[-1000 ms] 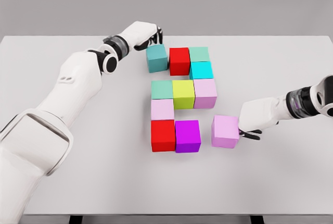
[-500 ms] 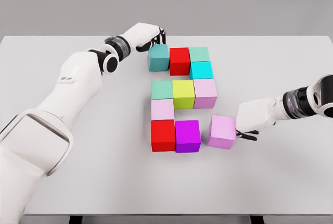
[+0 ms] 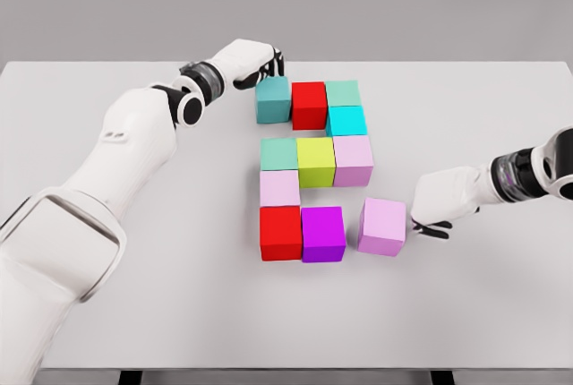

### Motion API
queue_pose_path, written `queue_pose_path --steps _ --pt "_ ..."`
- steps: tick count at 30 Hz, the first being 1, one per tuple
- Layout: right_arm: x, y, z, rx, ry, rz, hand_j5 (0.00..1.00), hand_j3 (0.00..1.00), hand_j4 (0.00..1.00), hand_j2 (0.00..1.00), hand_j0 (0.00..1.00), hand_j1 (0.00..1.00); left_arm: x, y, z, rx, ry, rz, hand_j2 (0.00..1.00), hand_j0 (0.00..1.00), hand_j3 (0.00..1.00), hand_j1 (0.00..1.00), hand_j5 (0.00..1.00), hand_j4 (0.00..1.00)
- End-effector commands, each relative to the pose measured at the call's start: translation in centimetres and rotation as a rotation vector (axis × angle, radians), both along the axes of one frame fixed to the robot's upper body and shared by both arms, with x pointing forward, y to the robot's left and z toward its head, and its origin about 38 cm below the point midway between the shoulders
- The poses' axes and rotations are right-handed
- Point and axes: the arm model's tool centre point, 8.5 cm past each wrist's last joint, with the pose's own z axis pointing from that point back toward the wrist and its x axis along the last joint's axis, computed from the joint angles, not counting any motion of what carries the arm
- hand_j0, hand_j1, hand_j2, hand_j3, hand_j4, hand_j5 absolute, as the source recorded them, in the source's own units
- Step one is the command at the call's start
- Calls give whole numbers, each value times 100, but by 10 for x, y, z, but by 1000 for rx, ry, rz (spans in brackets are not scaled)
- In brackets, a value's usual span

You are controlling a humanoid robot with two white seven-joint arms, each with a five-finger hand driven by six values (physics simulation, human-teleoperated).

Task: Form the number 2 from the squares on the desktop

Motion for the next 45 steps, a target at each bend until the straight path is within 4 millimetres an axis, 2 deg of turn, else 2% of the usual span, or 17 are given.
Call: queue_pose_path --steps 1,8,12,18,21,42,45 --pt "4 0 -2 -3 -1 -7 12 12 12 12 12 12 0 0 1 -6 0 5 46 46 46 46 46 46" --pt "6 3 -7 -4 8 -9 12 12 12 12 12 12 1 -1 4 -10 -4 0 46 46 46 46 46 46" --pt "7 9 -8 2 9 3 12 12 12 12 12 12 3 -1 8 -15 -12 1 53 53 53 53 53 53" --pt "7 13 -6 8 5 13 12 12 12 12 12 12 4 3 7 -12 -12 18 49 49 49 49 49 49" --pt "7 13 -5 7 3 13 12 12 12 12 12 12 5 9 5 -13 -17 54 48 48 48 48 48 48" --pt "19 -4 -9 -16 1 -48 12 12 12 12 12 12 3 3 8 58 72 -40 51 51 51 51 51 51" --pt "21 1 -8 -10 -1 -40 12 12 12 12 12 12 3 4 7 67 78 -40 51 51 51 51 51 51"
